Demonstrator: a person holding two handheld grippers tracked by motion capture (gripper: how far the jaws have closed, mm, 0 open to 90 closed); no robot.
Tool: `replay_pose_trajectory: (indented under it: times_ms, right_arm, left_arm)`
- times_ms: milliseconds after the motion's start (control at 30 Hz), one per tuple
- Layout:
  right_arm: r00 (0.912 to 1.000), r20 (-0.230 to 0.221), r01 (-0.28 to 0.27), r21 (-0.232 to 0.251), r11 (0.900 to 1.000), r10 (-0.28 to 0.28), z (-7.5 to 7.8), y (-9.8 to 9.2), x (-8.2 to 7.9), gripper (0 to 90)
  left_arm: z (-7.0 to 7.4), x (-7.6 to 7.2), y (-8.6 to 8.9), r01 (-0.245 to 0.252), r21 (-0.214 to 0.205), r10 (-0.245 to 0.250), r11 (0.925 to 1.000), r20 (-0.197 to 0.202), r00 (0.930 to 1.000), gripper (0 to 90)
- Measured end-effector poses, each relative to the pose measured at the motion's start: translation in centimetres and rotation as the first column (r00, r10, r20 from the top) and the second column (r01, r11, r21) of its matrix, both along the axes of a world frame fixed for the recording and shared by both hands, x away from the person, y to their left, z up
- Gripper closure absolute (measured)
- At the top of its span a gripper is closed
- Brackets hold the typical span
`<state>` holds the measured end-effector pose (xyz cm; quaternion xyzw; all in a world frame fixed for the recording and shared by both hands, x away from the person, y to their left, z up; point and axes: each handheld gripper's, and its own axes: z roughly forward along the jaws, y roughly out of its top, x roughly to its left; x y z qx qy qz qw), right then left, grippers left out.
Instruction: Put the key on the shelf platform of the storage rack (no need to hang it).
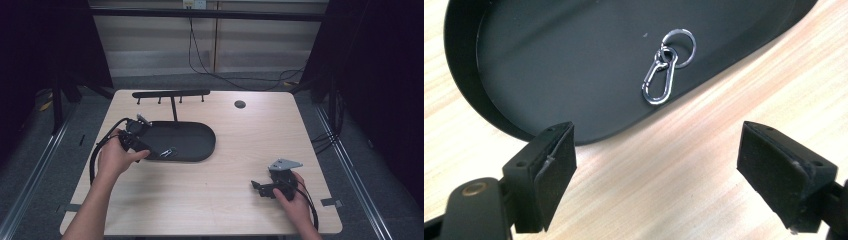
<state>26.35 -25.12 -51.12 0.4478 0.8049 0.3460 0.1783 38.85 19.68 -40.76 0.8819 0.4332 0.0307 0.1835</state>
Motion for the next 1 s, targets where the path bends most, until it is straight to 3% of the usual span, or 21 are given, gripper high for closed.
replay_pose_trajectory:
  times_ms: [200, 467, 1000]
  right_arm:
    - [1.0000, 0.000, 0.000, 0.000, 1.0000, 0.000, 0.0, 0.0, 0.0, 13.3]
    - [1.0000, 0.000, 0.000, 0.000, 1.0000, 0.000, 0.0, 0.0, 0.0, 13.4]
    - [1.0000, 0.000, 0.000, 0.000, 1.0000, 0.000, 0.0, 0.0, 0.0, 13.4]
  left_arm:
    - [0.2, -0.5, 0.6, 0.015, -0.001, -0.015, 0.9999, 0.005, 0.9999, 15.8]
    - [-0.3, -1.4, 1.2, 0.061, -0.012, -0.061, 0.9981, -0.021, 0.9979, 15.3]
    - [-1.6, -3.5, 2.3, 0.096, -0.036, -0.096, 0.9948, -0.008, 0.9953, 15.6]
